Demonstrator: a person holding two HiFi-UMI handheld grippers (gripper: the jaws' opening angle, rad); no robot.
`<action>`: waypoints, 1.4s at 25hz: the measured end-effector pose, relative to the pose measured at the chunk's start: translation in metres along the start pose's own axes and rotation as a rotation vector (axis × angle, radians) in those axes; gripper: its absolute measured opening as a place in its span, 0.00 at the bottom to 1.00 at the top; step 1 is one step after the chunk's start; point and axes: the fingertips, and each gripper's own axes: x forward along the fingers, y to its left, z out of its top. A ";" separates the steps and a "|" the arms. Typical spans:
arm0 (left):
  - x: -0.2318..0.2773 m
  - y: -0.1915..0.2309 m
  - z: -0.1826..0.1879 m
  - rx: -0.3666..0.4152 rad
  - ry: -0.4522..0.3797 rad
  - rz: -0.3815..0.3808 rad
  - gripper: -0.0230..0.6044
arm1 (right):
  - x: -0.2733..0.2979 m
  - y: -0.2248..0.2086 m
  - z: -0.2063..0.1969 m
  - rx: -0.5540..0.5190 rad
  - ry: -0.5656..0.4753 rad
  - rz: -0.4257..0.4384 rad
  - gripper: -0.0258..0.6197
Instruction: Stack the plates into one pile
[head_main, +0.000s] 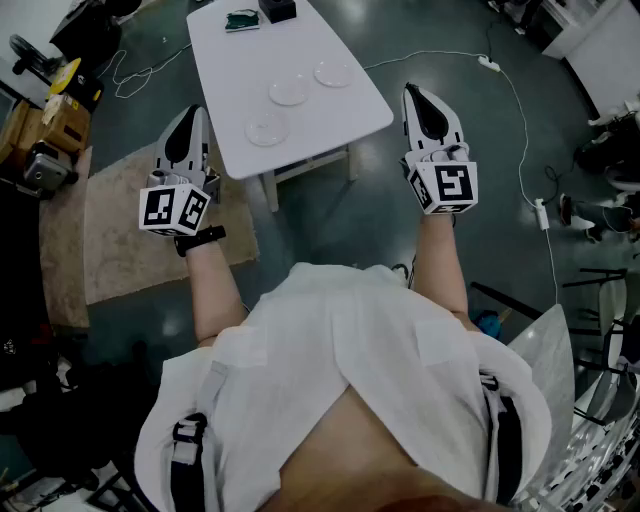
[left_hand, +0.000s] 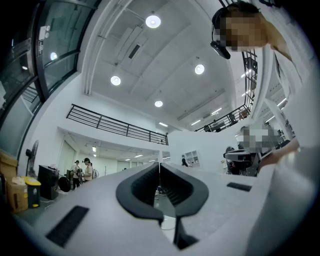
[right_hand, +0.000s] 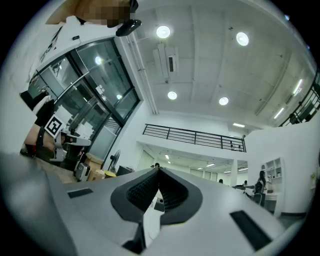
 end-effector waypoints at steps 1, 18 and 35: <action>0.000 0.000 -0.001 0.001 0.001 -0.001 0.06 | 0.000 0.000 0.000 -0.001 -0.001 0.001 0.08; -0.008 0.001 -0.004 0.008 0.018 0.004 0.06 | 0.003 0.017 -0.008 -0.026 0.004 0.053 0.09; -0.020 0.013 -0.021 -0.039 0.014 0.023 0.06 | 0.007 0.023 -0.022 -0.024 0.045 0.039 0.09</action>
